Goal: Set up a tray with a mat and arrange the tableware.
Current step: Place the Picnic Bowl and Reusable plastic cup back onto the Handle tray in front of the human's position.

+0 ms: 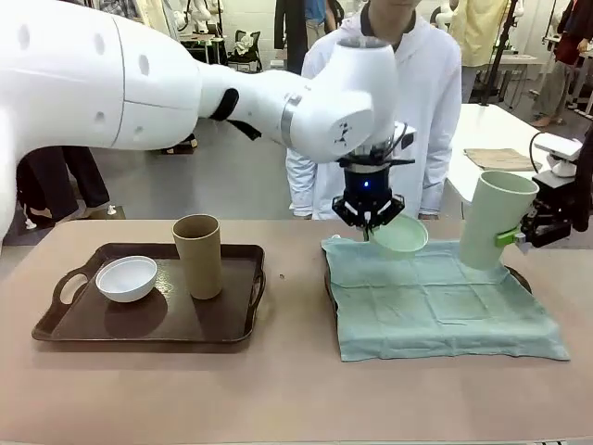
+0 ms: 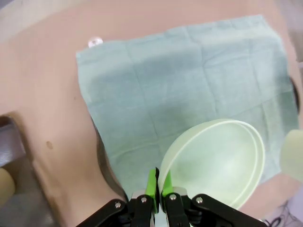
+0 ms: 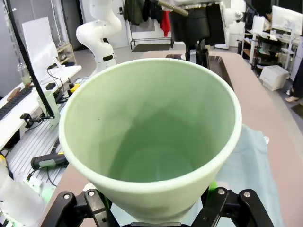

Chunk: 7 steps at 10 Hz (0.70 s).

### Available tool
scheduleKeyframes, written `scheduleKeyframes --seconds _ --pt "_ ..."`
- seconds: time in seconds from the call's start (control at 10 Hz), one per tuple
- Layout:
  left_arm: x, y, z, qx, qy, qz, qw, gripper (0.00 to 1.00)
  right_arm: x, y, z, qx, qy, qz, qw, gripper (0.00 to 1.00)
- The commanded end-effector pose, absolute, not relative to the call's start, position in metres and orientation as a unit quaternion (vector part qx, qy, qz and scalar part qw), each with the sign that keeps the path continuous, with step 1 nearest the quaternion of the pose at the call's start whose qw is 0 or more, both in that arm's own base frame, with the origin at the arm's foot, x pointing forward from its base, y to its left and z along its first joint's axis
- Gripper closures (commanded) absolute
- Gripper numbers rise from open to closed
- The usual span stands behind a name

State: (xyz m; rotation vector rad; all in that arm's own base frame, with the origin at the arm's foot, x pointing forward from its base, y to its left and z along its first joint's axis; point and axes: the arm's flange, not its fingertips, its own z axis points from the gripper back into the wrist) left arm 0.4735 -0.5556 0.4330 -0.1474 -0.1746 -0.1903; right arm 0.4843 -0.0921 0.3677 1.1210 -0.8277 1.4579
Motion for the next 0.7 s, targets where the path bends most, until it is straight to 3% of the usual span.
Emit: scheduleKeyframes --seconds 0.0,0.6 --pt "0.470 -0.552 0.419 -0.086 -0.067 -0.099 0.989 0.96 0.488 -0.096 0.355 0.468 -0.343 0.616 0.533 0.16" --pt "0.466 -0.556 0.377 -0.077 -0.055 -0.099 0.991 0.96 0.497 -0.077 0.303 0.456 -0.321 0.638 0.531 0.16"
